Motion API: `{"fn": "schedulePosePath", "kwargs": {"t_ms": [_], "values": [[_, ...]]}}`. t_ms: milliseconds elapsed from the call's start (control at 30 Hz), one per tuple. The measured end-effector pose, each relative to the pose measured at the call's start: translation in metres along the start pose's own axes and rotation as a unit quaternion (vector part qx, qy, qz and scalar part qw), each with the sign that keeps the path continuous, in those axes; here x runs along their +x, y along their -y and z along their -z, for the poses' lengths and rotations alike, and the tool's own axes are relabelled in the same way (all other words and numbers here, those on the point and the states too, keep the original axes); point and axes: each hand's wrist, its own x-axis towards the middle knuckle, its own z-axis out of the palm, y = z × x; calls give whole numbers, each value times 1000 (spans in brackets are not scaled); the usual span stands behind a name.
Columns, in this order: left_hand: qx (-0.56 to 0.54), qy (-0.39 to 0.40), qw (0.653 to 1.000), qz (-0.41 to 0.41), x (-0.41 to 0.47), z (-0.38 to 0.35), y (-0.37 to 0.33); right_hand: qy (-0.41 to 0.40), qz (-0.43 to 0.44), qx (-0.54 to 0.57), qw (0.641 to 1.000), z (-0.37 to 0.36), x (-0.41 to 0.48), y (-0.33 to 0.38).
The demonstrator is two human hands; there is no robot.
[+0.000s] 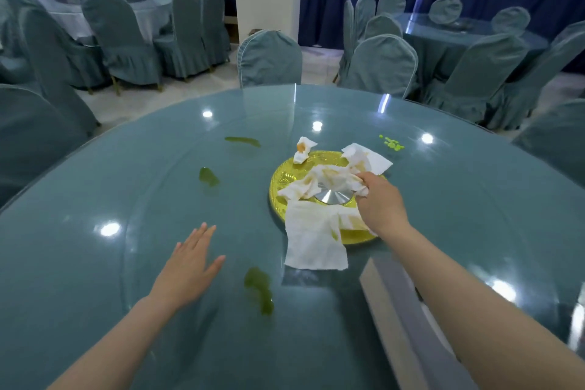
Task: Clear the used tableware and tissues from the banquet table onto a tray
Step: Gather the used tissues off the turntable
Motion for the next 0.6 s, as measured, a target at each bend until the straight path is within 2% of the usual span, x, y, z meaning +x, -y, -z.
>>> {"fn": "schedulePosePath", "kwargs": {"t_ms": [67, 133, 233, 300, 367, 400, 500, 600], "values": [[15, 7, 1000, 9, 9, -6, 6, 39, -28, -60, 997, -19, 20, -18], [37, 10, 999, 22, 15, -11, 10, 132, -52, -117, 983, -35, 33, -36], [63, 11, 998, 10, 18, -16, 13, 274, -112, -192, 936, -52, 36, -55], [63, 0, 998, -22, 18, -21, 12, 320, -129, -207, 916, -62, 35, -63], [60, -14, 997, -44, 18, -25, 6, 328, -104, -234, 909, -63, 34, -66], [58, -20, 997, -51, 19, -28, 2, 309, -79, -251, 914, -60, 34, -66], [56, -18, 996, -67, 22, -37, -13, 183, -24, -281, 942, -47, 33, -73], [56, -13, 994, -90, 30, -44, -32, 159, -15, -308, 938, -42, 25, -73]]}}
